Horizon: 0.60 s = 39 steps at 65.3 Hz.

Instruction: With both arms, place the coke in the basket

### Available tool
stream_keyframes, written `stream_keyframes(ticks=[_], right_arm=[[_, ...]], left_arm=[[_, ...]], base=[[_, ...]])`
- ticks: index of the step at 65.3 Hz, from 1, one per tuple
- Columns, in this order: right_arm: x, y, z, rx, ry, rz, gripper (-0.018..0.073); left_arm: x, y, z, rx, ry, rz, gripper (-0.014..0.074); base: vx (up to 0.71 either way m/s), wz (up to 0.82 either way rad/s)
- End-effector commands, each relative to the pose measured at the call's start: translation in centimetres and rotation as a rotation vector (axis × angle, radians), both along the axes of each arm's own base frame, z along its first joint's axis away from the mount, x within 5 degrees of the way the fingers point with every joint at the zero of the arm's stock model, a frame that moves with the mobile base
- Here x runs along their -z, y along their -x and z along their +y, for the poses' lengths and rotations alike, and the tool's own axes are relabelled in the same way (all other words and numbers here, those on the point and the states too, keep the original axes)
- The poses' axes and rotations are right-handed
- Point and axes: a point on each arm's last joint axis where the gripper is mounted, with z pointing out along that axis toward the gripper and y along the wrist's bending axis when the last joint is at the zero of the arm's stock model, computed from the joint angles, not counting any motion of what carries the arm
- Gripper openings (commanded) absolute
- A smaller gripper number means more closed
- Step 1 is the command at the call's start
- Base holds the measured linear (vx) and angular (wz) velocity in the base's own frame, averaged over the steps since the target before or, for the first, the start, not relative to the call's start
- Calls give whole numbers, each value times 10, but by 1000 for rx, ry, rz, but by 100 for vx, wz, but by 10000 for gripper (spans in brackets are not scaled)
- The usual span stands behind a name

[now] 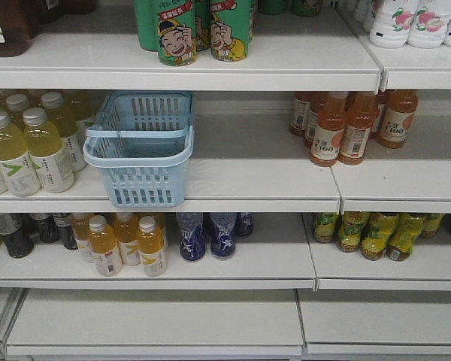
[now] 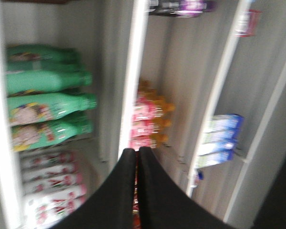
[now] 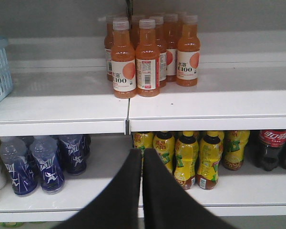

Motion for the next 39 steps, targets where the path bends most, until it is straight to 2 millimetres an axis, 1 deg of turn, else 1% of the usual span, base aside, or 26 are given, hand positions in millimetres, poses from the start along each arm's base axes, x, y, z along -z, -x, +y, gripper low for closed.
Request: stream_keyframes(ticks=[1, 7, 14, 21, 26, 33, 39], right_arm=[[-4, 0, 1, -9, 23, -79, -6], [-4, 0, 1, -9, 23, -79, -6], [-4, 0, 1, -9, 23, -79, -6], [-4, 0, 1, -9, 23, -79, -6], [-4, 0, 1, -9, 23, -79, -6], [-4, 0, 1, -9, 23, -79, -6], [-4, 0, 1, -9, 23, -79, -6]], left_arm=[[-27, 9, 1, -31, -43, -65, -6], [-47, 9, 0, -27, -68, -80, -6], [-72, 3, -3, -45, -157, -84, -8], [-99, -8, -8, -32, -240, -79, -8], [-116, -22, -13, -28, -355, -69, -8], [-126, -45, -22, 19, -475, -37, -8], [-126, -69, -26, 29, -545, 4, -8]], base=[[0, 0], [0, 0], [0, 0], [0, 0], [0, 0], [0, 0], [0, 0]])
